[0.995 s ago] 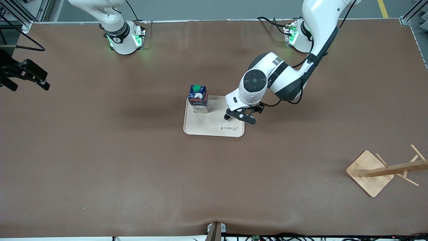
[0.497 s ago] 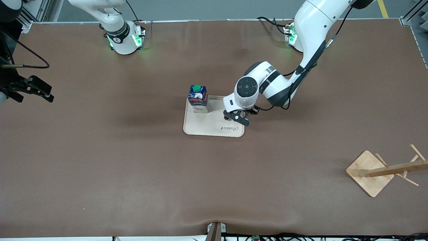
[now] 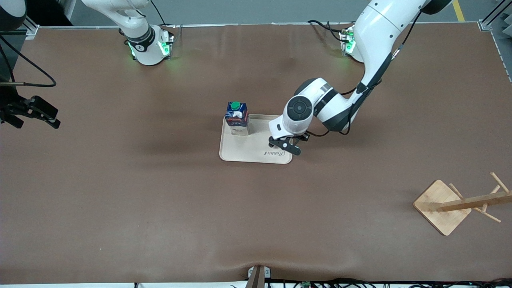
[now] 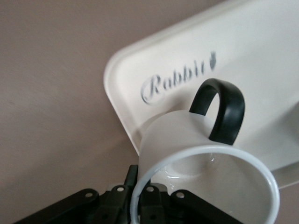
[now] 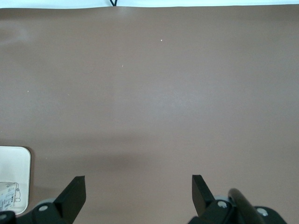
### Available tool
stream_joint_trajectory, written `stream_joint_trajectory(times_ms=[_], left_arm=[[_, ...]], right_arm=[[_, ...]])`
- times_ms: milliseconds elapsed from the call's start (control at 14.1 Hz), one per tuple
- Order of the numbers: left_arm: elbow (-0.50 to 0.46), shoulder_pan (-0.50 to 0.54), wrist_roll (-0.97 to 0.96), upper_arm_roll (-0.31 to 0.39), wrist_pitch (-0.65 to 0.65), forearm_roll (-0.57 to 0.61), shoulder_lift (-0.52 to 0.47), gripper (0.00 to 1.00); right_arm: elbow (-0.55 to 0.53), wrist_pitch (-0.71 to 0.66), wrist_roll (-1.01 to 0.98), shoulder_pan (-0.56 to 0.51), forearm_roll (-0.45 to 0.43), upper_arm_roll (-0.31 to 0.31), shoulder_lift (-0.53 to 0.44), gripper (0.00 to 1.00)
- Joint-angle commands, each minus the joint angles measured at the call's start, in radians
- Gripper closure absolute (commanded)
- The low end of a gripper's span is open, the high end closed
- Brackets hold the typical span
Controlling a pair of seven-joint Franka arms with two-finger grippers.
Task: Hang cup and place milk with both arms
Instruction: 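Lift the white mug and carry it toward the wooden mug stand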
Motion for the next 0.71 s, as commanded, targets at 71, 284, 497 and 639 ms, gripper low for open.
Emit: stream_joint_trajectory(times_ms=[71, 284, 497, 639], left_arm=[[0.071, 0.051, 0.003, -0.005, -0.081, 0.003, -0.099, 1.0], [0.159, 0.112, 0.009, -0.006, -0.244, -0.005, -0.176, 1.0], [0.157, 0.232, 0.056, -0.006, -0.293, -0.069, -0.289, 1.0], [0.159, 0.324, 0.186, -0.006, -0.344, -0.084, -0.351, 1.0]], right_arm=[[0.039, -0.005, 0.013, -0.007, -0.011, 0.012, 0.012, 0.0], [0.046, -0.002, 0.014, 0.019, -0.005, 0.016, 0.018, 0.0], [0.036, -0.017, 0.02, 0.017, -0.005, 0.012, 0.041, 0.0], [0.037, -0.02, 0.016, -0.003, 0.007, 0.012, 0.05, 0.0]])
